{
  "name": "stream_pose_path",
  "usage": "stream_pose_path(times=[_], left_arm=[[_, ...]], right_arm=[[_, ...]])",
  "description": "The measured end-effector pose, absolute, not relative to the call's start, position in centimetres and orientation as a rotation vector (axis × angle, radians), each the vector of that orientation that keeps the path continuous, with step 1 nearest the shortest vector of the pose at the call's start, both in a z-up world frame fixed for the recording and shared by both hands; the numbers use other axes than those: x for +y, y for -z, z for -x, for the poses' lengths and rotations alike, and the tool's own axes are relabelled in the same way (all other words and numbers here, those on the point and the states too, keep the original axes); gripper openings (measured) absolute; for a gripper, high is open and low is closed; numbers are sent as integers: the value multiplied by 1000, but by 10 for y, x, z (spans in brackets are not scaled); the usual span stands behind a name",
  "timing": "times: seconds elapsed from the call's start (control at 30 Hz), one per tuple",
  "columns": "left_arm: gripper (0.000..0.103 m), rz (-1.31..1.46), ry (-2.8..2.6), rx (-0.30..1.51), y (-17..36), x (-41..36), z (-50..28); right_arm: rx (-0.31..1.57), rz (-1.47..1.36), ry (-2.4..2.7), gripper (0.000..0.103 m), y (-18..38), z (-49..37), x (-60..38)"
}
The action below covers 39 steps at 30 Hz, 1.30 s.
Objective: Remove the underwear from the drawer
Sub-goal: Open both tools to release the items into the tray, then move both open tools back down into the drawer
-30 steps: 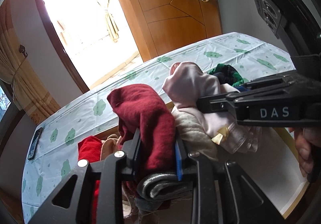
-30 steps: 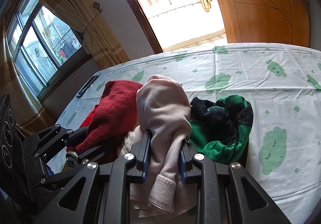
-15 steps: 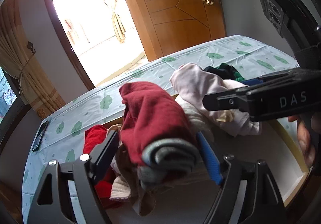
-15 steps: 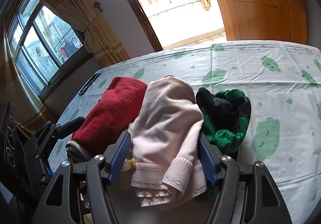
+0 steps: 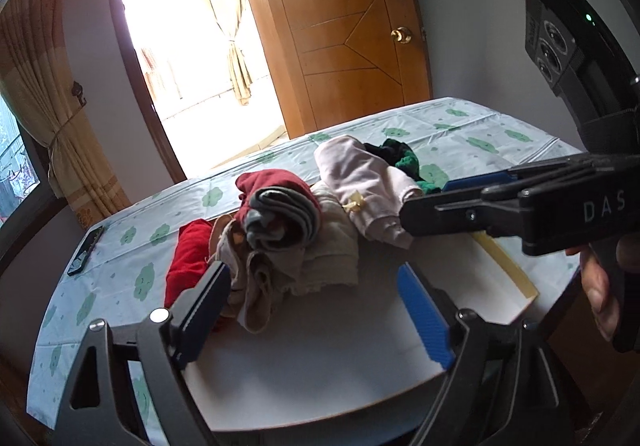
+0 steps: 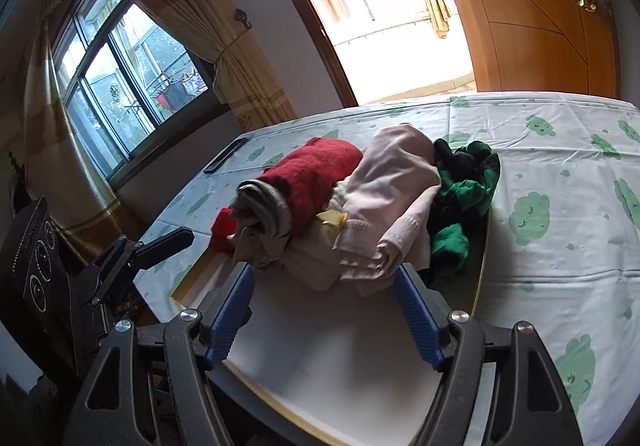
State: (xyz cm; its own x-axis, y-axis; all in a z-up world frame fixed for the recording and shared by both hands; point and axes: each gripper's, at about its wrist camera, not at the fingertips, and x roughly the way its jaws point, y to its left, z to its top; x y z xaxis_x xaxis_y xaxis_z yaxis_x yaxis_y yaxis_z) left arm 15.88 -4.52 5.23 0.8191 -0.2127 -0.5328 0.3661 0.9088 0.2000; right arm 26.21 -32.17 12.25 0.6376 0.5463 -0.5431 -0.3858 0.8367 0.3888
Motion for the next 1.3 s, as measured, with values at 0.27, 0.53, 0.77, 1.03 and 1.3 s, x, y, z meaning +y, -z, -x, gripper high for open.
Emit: stream_pose_path(times=[0.27,0.53,0.77,1.03,1.3], left_arm=[[95,-258,314,471,-57,-40,-96],[99,-241,287,467,-50,-33,-62],[99,-199,255,498,-35,-18,-50],[99,-175,236,519,-27,-9,-41],[100,-148,235,547,-11,-5,-34]], right_arm=[[626,-116,-601,79,-130,-196,-307],[563,-69,-623,80,-120,-148,-309],[569,-77,-652,81,-95,-120,-307],[598,-79,-681,81,-75,-108,-299],[611,-66,-704,81,-65,-93,-297]])
